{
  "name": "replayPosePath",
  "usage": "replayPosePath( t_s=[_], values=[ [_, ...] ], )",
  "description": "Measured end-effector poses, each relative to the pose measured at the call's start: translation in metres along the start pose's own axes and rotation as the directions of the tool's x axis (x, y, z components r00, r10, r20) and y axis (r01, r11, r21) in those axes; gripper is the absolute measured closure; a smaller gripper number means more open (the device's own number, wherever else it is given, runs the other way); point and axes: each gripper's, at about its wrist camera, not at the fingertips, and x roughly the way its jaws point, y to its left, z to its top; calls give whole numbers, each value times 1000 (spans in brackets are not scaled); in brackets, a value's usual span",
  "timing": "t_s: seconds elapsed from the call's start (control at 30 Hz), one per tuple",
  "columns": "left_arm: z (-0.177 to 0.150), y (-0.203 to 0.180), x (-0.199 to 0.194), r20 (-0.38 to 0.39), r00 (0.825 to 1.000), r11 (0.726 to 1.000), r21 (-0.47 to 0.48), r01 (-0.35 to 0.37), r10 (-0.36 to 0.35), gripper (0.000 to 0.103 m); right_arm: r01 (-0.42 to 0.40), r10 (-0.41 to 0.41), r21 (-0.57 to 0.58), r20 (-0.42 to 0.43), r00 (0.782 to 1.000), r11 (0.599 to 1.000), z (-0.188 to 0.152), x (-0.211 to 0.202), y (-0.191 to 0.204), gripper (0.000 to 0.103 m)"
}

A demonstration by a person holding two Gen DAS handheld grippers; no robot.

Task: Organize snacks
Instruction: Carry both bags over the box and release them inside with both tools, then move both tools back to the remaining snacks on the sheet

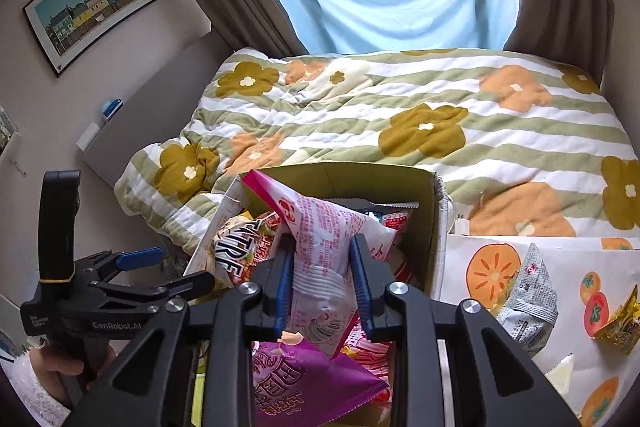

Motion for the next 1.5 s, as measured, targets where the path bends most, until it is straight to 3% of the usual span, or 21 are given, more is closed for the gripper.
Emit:
replayPosePath(
  t_s=[0.17, 0.23, 0.27, 0.33, 0.4, 0.57, 0.83, 1.13, 1.23, 1.4, 1.5],
  values=[
    [-2, -4, -1, -8, 1000, 1000, -1, -1, 1, 1, 22, -23, -20, -31, 999, 1000, -1, 11, 0, 76],
    [-5, -5, -1, -13, 1000, 1000, 1, -6, 6, 2, 21, -22, -16, -44, 999, 1000, -2, 13, 0, 70],
    [-7, -5, -1, -16, 1000, 1000, 3, -8, 8, 2, 22, -22, -13, -43, 999, 1000, -3, 13, 0, 63],
    [-10, -6, -2, -17, 1000, 1000, 4, -12, 12, 2, 14, -14, -10, -28, 1000, 1000, -5, 10, 0, 17],
    [-14, -6, -4, -16, 1000, 1000, 5, -16, 16, 2, 2, -2, -14, -12, 1000, 1000, -9, 6, 2, 4],
    [-24, -10, -12, -11, 1000, 1000, 11, -17, 17, 2, 35, -35, -40, 6, 999, 999, -24, -3, 3, 3],
    [-35, -20, -39, 50, 999, 999, 38, -10, 8, 2, 19, -17, -29, 45, 999, 999, -35, -29, 7, 3],
    [-45, -56, -57, 77, 993, 988, 135, 79, -89, 2, 60, -54, -59, 99, 994, 996, -43, -81, 18, 3],
    [-47, -79, -61, 72, 987, 975, 183, 130, -145, 2, 114, -108, -49, 122, 987, 992, -46, -106, 12, 3],
    [-58, -122, -71, 77, 975, 950, 251, 184, -209, 2, 248, -245, 5, 184, 952, 969, -60, -153, -10, 3],
    [-68, -149, -77, 75, 971, 940, 277, 199, -228, 2, 288, -291, 43, 189, 938, 957, -66, -171, -31, 3]
  ],
)
